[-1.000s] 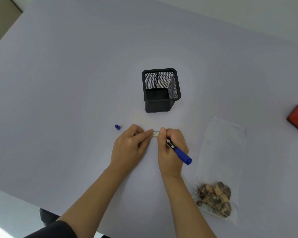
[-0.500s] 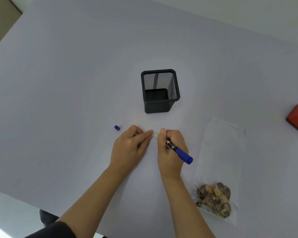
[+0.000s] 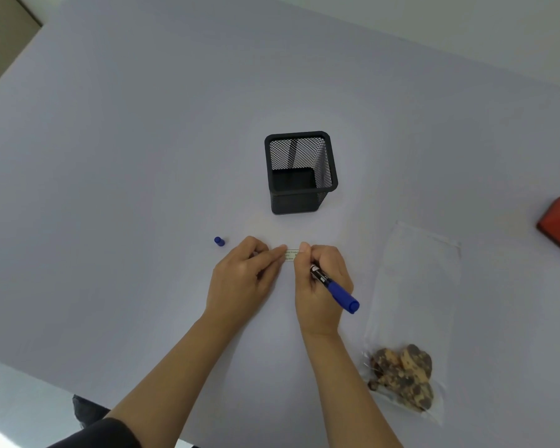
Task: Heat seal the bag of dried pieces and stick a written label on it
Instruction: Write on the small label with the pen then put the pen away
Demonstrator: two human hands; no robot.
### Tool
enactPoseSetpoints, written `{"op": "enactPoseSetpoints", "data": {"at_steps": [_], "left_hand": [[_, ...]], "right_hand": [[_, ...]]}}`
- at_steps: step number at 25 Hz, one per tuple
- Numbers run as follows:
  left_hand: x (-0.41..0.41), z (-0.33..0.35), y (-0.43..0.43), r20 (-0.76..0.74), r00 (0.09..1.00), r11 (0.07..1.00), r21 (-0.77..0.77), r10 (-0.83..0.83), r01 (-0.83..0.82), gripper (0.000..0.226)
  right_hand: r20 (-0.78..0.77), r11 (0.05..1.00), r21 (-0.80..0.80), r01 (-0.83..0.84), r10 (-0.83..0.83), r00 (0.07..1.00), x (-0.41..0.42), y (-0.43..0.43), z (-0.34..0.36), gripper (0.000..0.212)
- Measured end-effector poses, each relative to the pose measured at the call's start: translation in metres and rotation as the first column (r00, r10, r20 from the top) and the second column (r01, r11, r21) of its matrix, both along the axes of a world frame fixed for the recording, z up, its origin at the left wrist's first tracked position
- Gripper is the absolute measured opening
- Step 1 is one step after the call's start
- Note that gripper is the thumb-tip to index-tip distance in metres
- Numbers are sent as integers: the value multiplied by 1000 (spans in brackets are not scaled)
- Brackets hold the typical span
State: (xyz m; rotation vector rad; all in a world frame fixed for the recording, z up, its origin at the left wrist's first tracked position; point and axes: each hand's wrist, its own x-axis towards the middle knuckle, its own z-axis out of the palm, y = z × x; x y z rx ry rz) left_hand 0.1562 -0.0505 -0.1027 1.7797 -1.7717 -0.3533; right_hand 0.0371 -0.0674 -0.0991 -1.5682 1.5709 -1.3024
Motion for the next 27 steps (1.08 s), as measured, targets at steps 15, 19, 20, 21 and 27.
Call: {"op": "enactPoseSetpoints", "data": {"at_steps": [15, 19, 20, 21, 27], "left_hand": [[0, 1, 0, -1, 1000, 1000, -15, 2, -2, 27], [1, -1, 1, 5, 1000, 1000, -14, -4, 4, 27], [1, -1, 1, 6, 1000, 1000, -11, -3, 3, 27], [1, -2, 1, 5, 1000, 1000, -9, 0, 0, 27], [0, -2, 0, 11, 1000, 1000, -1, 4, -4, 26]], "right_hand": [[5, 1000, -11, 2, -2, 1000, 1, 0, -3, 34], [9, 1000, -22, -4, 4, 1000, 1, 1, -2, 39], [8, 1000, -30, -8, 8, 1000, 1, 1, -3, 40], [7, 999, -34, -12, 13, 1000, 1, 1, -3, 40], [-18, 999, -33, -22, 22, 1000, 0, 0, -5, 41]]}}
